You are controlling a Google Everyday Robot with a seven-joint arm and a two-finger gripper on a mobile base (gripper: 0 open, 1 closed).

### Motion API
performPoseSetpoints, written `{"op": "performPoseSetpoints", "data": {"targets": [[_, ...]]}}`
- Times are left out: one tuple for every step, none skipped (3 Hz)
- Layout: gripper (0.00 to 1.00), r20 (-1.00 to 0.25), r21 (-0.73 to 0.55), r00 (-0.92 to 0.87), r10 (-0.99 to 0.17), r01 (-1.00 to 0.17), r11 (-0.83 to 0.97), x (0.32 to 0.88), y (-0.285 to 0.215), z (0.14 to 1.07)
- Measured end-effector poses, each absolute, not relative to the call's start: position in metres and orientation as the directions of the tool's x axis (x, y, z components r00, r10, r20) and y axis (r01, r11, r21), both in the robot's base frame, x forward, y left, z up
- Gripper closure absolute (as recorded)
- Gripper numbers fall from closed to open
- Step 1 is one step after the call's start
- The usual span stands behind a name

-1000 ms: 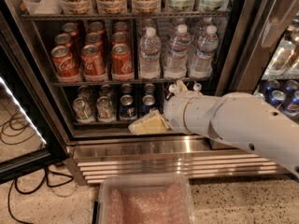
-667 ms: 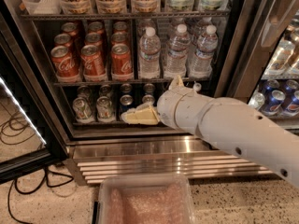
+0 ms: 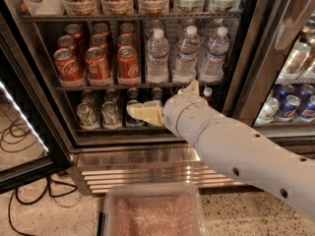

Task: Pick water bottle from middle shelf of fridge

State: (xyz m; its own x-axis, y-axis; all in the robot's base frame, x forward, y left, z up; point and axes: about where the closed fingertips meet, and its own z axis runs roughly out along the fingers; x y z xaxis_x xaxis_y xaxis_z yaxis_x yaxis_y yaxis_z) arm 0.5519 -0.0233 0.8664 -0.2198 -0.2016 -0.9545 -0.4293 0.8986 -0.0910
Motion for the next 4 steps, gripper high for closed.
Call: {"op": "performPoseSetpoints", "data": {"targets": [[0.0, -0.955, -0.091, -0.219, -0.201, -0.429, 0.899, 0.552, -0.023, 0.867], [0.08, -0.966, -0.094, -0.179, -0.187, -0.431, 0.897, 0.567, -0.018, 0.869], [0.21, -0.977, -0.114, -0.11, -0.18, -0.443, 0.889, 0.588, -0.011, 0.868], [0.15, -0.981, -0.138, -0.065, -0.184, -0.438, 0.888, 0.602, -0.012, 0.86]]}}
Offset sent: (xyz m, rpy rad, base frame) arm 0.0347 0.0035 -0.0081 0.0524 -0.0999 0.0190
